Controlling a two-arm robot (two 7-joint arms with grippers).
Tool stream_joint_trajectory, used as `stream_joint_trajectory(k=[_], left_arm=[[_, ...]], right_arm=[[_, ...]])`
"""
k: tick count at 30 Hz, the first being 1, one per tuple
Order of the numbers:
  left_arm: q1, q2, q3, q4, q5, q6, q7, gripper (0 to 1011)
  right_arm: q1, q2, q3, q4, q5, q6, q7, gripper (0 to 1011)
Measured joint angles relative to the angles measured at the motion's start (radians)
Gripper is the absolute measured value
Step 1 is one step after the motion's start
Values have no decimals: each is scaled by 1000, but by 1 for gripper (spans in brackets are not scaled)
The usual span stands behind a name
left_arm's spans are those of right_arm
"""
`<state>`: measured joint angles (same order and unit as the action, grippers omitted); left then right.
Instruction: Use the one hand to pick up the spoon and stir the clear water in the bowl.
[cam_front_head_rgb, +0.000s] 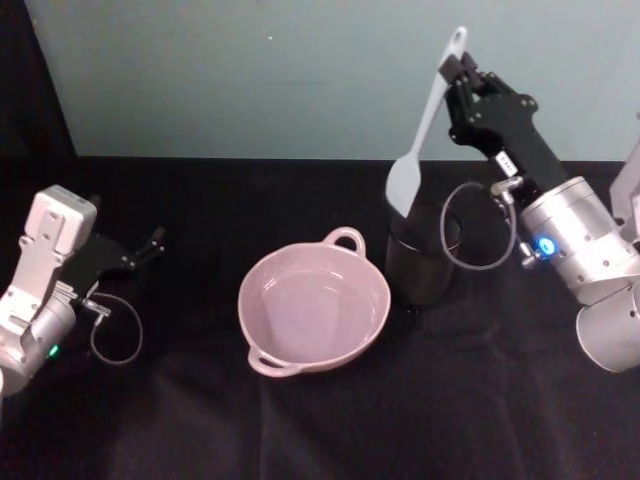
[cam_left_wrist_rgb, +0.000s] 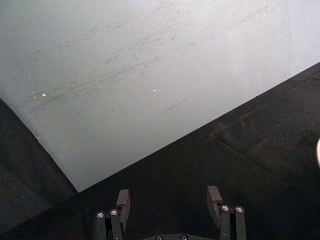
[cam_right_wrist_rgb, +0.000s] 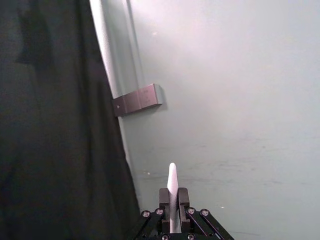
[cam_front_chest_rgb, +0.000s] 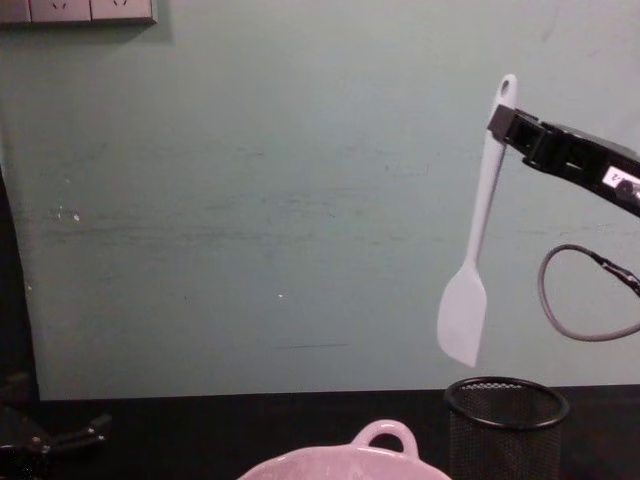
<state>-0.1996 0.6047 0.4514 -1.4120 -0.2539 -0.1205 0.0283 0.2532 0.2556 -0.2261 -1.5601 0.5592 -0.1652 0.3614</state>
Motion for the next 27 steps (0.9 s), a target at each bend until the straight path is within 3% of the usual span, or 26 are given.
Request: stream_joint_trajectory(k=[13,27], left_arm=[[0,0,0,0,0,0,0,1011],[0,0,0,0,0,0,0,1011]], right_arm=[[8,2,41,32,-8,-21,-15,111],[14,-1,53,99,-24,-28,-7,110]])
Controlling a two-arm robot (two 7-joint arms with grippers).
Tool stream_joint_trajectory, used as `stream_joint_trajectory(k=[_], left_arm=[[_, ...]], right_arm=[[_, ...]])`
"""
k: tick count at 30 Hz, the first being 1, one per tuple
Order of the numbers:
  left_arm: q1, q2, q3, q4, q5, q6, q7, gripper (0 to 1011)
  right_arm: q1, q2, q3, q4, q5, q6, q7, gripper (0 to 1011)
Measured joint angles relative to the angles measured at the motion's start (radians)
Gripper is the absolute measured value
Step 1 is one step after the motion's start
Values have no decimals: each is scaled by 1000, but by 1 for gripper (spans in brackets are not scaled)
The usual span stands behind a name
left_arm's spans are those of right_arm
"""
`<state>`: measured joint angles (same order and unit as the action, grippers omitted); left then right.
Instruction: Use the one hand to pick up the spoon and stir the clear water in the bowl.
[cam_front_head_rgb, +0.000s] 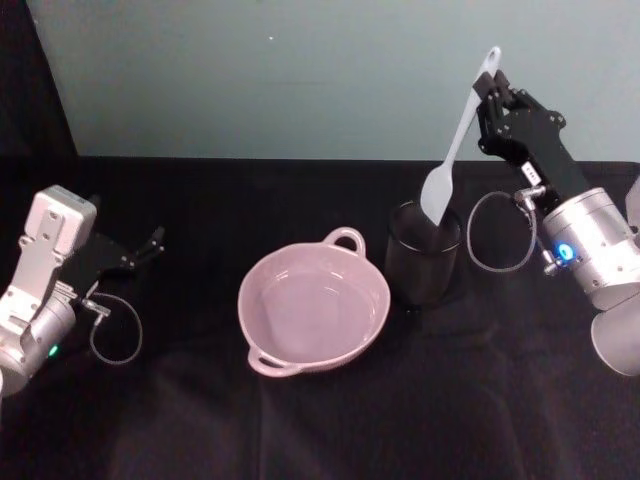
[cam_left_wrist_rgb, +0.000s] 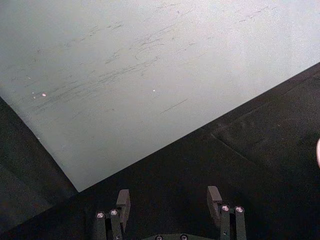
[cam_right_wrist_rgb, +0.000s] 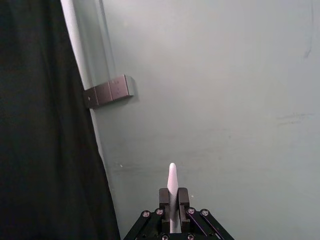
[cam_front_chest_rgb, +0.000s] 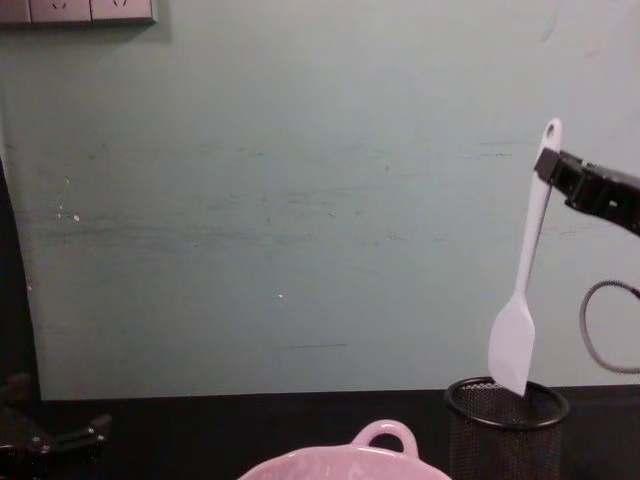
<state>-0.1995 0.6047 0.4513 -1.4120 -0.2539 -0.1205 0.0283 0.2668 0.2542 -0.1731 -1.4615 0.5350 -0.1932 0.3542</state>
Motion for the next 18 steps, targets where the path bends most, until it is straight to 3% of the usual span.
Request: stream_joint_trajectory(k=[18], left_arm=[[0,0,0,0,0,0,0,1011]], right_arm=[[6,-44,-7,120,-8,-2,0,110]])
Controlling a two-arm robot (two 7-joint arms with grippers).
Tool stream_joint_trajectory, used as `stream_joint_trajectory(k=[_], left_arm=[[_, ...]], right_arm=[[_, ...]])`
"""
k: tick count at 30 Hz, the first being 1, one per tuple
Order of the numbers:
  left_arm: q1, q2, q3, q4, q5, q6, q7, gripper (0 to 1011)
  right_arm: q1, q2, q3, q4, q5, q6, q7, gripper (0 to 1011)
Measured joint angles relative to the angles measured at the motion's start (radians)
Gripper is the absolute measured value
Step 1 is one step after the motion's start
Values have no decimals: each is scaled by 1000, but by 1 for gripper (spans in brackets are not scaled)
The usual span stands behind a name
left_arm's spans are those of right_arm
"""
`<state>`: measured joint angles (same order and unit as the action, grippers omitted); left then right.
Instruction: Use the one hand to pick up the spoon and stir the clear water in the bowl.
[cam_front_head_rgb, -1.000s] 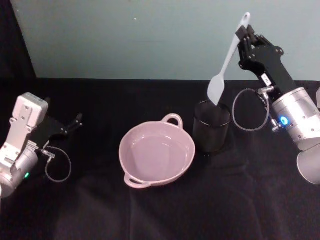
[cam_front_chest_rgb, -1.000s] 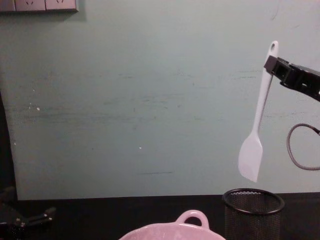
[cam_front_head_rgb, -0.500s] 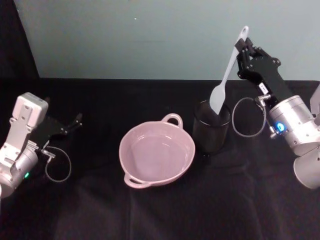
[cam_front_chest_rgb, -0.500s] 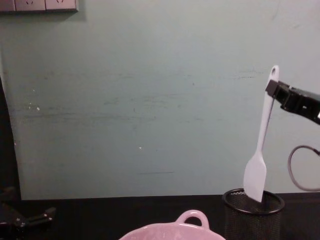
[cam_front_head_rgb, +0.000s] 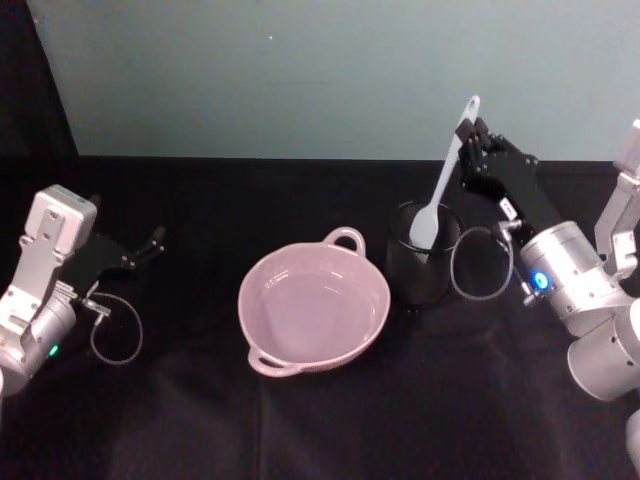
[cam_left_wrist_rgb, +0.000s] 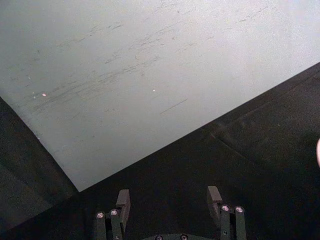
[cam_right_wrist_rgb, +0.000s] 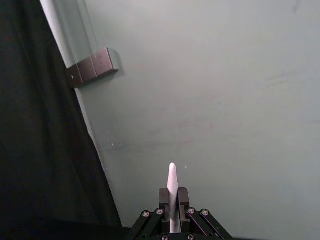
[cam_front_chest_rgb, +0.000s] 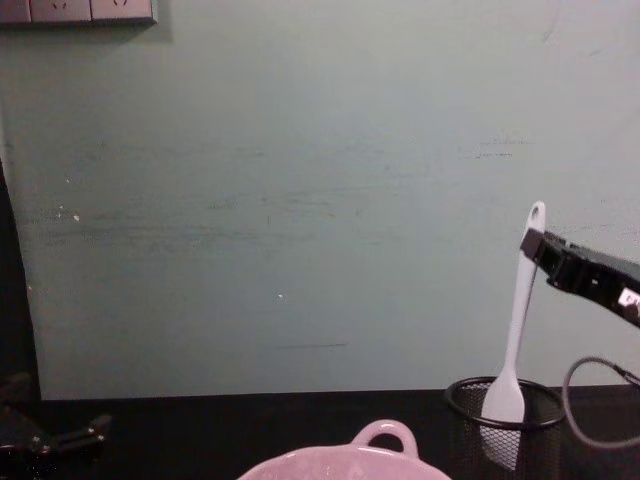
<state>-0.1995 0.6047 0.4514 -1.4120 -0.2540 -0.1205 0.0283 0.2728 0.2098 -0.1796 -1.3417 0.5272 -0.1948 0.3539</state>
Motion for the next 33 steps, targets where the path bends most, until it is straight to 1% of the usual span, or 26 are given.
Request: stream_joint_trajectory(k=[9,15,20,25,29,33], left_arm=[[0,0,0,0,0,0,0,1011],[0,0,0,0,0,0,0,1011],[0,0,0,0,0,0,0,1011],[0,0,0,0,0,0,0,1011],[0,0,0,0,0,0,0,1011],[0,0,0,0,0,0,0,1011]], right_arm=[[-22,-12,7,16,3,5,-3,111],[-36,-16,19,17,12,6,-9,111],[-53,-23,35,11,28,10,-19,110],[-61,-29,43,9,38,13,-24,110],[-64,-38,54,14,57,32,-36,110],[-65,-38,55,15,60,36,-40,110]])
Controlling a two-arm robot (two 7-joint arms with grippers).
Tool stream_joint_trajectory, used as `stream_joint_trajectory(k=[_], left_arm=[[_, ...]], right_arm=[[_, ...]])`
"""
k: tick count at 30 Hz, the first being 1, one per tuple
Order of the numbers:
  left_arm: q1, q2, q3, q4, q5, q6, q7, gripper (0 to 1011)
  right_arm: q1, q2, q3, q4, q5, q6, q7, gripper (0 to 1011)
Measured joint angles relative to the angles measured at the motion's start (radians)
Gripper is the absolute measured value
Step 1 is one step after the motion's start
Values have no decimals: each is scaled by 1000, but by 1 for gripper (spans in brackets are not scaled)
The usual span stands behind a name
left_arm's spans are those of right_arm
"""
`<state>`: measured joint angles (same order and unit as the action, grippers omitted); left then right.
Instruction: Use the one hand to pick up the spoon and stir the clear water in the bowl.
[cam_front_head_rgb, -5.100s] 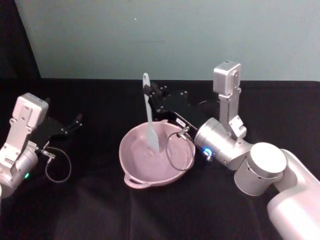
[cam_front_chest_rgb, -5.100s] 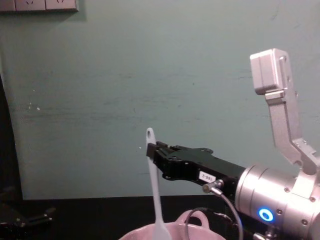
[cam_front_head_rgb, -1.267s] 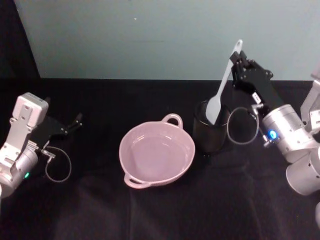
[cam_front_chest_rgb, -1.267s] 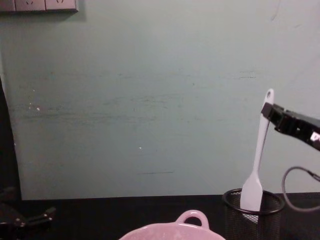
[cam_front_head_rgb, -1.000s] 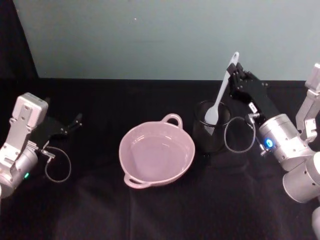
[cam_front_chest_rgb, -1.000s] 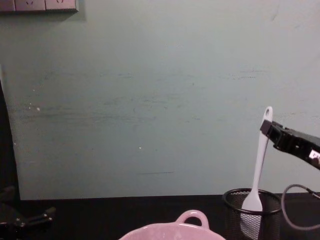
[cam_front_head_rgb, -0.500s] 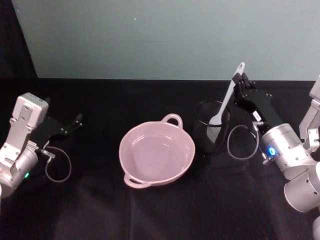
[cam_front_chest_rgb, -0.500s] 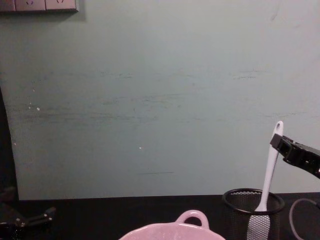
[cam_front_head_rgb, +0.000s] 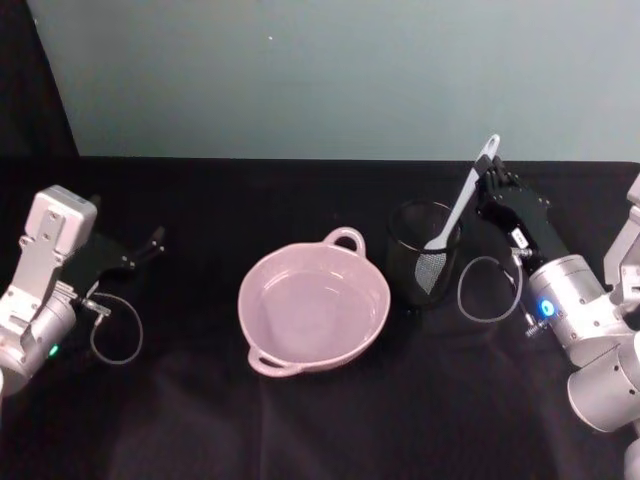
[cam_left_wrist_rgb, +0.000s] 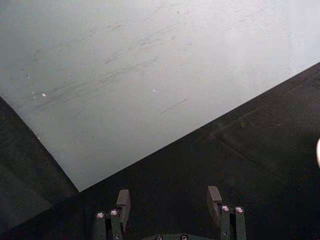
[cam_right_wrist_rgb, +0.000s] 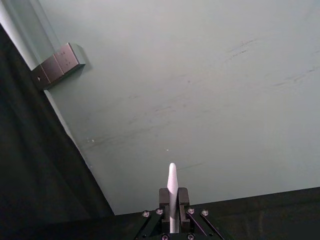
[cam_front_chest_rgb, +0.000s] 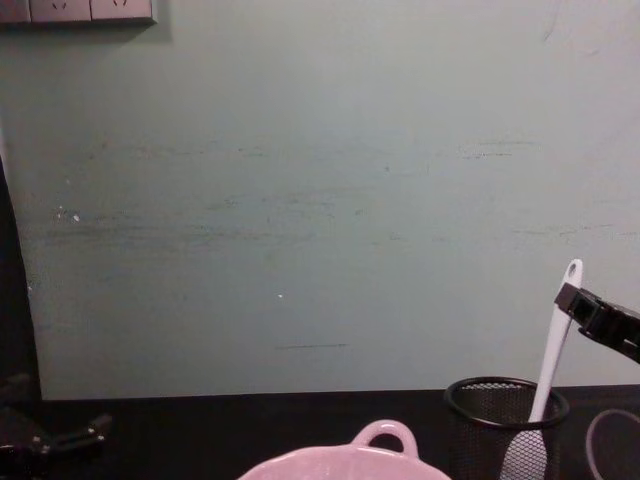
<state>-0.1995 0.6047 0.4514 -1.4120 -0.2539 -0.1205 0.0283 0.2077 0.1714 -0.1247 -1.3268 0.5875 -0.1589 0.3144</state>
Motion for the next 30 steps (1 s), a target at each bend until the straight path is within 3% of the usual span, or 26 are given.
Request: stream_joint_trajectory(k=[11,27,28,30], left_arm=[[0,0,0,0,0,0,0,1011],[0,0,0,0,0,0,0,1011],[0,0,0,0,0,0,0,1011],[0,0,0,0,0,0,0,1011]], right_arm=[[1,2,-3,-1,-4,-5,2,145],[2,3,-5,-2,-8,-8,6,630],[2,3,-5,-2,-8,-8,6,693],[2,4,-6,-2,-9,-9,6,723]])
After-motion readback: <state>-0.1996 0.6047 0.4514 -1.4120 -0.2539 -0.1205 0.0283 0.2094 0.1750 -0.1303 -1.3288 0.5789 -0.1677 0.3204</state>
